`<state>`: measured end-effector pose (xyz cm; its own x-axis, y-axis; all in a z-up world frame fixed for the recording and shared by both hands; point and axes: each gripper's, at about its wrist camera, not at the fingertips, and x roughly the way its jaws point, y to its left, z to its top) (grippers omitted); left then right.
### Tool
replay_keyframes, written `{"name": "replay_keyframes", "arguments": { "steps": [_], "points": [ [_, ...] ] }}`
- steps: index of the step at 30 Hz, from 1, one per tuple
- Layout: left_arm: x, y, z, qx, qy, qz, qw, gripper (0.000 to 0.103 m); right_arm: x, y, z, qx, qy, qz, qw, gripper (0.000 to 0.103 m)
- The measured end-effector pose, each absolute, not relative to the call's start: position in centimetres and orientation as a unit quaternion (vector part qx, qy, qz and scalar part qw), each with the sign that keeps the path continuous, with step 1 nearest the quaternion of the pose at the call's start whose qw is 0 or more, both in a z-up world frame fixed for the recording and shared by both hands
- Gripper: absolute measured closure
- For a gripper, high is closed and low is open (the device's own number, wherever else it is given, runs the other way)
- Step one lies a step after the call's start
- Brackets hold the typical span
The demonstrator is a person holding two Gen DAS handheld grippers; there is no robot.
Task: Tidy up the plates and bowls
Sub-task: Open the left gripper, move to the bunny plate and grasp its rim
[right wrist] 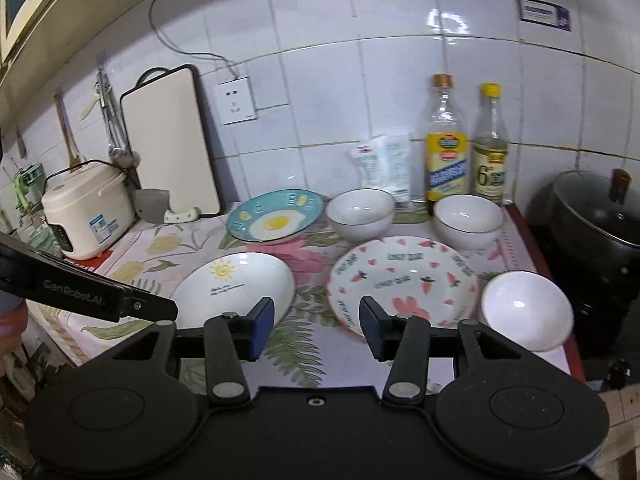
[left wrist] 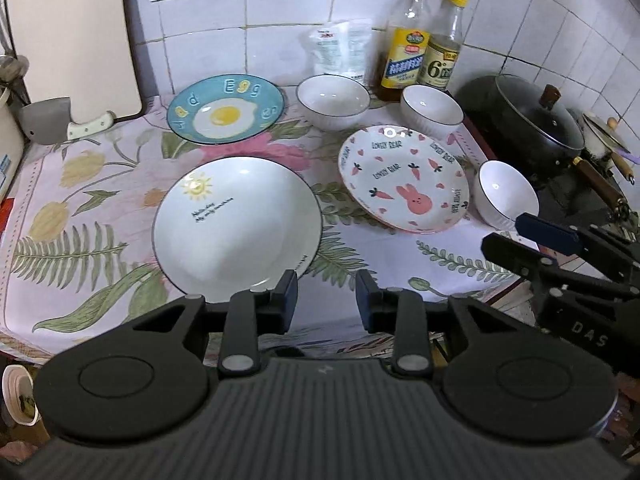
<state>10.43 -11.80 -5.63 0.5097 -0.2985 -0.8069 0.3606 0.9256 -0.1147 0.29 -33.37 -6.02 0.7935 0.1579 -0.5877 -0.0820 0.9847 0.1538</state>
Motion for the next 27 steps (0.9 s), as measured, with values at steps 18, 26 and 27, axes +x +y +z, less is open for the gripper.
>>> {"name": "replay_keyframes", "arguments": {
  "steps": [18, 26, 27],
  "points": [
    [12.4, -16.0, -9.0, 0.029, 0.417, -0.191, 0.888, 0.039, -0.1, -38.0, -11.9, 0.137, 0.272, -0.006, 0.952, 0.032],
    [15.4, -18.1, -12.6, -0.029, 0.416, -0.183, 0.89, 0.035, 2.0, -40.6, -16.9, 0.214, 0.269, -0.048, 0.938, 0.032],
    [15.7, -18.4, -13.2, -0.034, 0.416, -0.18, 0.891, 0.035, 2.3, -41.0, -17.6, 0.226, 0.27, -0.05, 0.935, 0.032]
  ]
}}
